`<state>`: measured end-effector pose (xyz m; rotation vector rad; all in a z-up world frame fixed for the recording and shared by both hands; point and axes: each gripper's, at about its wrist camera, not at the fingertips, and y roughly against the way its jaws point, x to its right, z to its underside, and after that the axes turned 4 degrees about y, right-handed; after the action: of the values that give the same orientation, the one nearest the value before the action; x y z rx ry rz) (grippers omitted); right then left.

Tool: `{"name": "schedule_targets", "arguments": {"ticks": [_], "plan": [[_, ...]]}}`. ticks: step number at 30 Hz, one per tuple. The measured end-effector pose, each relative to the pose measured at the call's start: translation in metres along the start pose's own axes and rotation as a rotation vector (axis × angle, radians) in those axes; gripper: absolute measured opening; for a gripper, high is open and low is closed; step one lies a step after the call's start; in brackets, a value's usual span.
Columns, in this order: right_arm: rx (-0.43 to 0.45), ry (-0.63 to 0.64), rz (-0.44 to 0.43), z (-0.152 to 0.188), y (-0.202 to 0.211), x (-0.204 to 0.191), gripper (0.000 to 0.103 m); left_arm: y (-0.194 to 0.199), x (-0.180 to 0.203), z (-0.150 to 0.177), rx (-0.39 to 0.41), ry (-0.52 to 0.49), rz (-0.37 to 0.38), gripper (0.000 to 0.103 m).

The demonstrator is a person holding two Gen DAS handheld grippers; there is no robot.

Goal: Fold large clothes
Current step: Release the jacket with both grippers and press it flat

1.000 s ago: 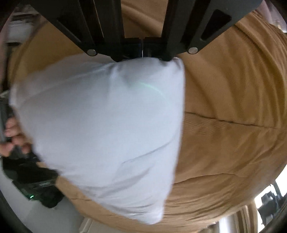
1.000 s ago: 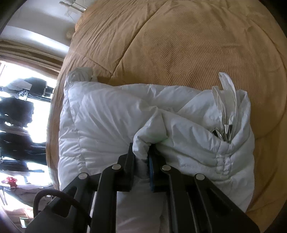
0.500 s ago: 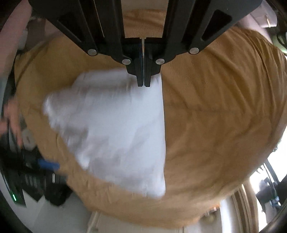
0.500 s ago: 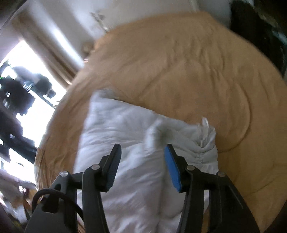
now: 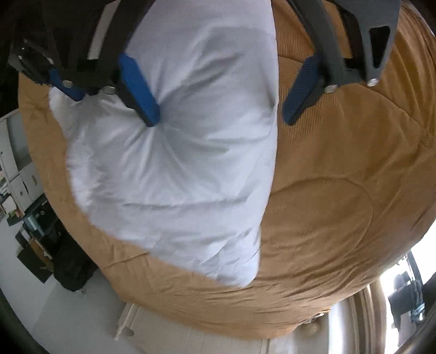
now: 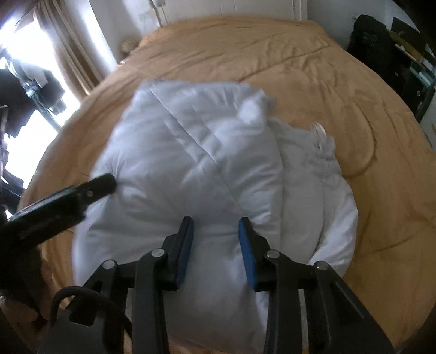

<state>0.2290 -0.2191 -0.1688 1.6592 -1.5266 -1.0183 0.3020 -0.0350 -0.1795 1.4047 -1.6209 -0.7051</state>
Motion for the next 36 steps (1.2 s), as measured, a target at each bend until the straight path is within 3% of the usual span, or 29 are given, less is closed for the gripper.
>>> {"name": "schedule_targets", "arguments": {"ticks": [5, 8, 10, 15, 16, 19, 24, 26, 28, 30, 36], "plan": [[-0.021, -0.005, 0.025, 0.018, -0.019, 0.005, 0.034, -0.017, -0.007, 0.014, -0.016, 0.018, 0.012, 0.103], [-0.021, -0.004, 0.036, 0.023, -0.024, 0.007, 0.034, -0.003, -0.001, 0.009, 0.015, -0.023, -0.018, 0.101], [0.000, 0.000, 0.032, 0.021, -0.012, 0.006, 0.034, 0.011, 0.008, 0.008, 0.043, -0.073, -0.048, 0.095], [0.062, 0.010, 0.060, 0.025, 0.027, -0.001, 0.041, 0.047, 0.013, 0.027, 0.096, -0.107, -0.078, 0.097], [0.069, 0.002, 0.064, 0.028, 0.033, -0.001, 0.046, 0.047, 0.010, 0.032, 0.093, -0.113, -0.087, 0.099], [0.041, -0.020, 0.082, 0.039, 0.024, 0.000, 0.048, 0.033, 0.002, 0.047, 0.049, -0.081, -0.064, 0.101], [-0.011, -0.019, 0.126, 0.042, -0.002, -0.001, 0.051, 0.041, -0.002, 0.034, 0.028, -0.068, -0.072, 0.100], [-0.026, -0.054, 0.108, 0.033, 0.009, 0.002, 0.053, 0.060, -0.002, 0.033, 0.045, -0.076, -0.089, 0.099], [-0.016, -0.092, 0.082, 0.031, 0.032, 0.002, 0.071, 0.081, -0.005, 0.033, 0.039, -0.067, -0.104, 0.100], [-0.017, -0.119, 0.092, 0.032, 0.052, -0.002, 0.081, 0.096, -0.010, 0.033, 0.019, -0.041, -0.105, 0.100], [-0.024, -0.103, 0.143, 0.035, 0.115, -0.029, 0.082, 0.157, -0.008, 0.045, 0.015, -0.032, -0.156, 0.100]]}}
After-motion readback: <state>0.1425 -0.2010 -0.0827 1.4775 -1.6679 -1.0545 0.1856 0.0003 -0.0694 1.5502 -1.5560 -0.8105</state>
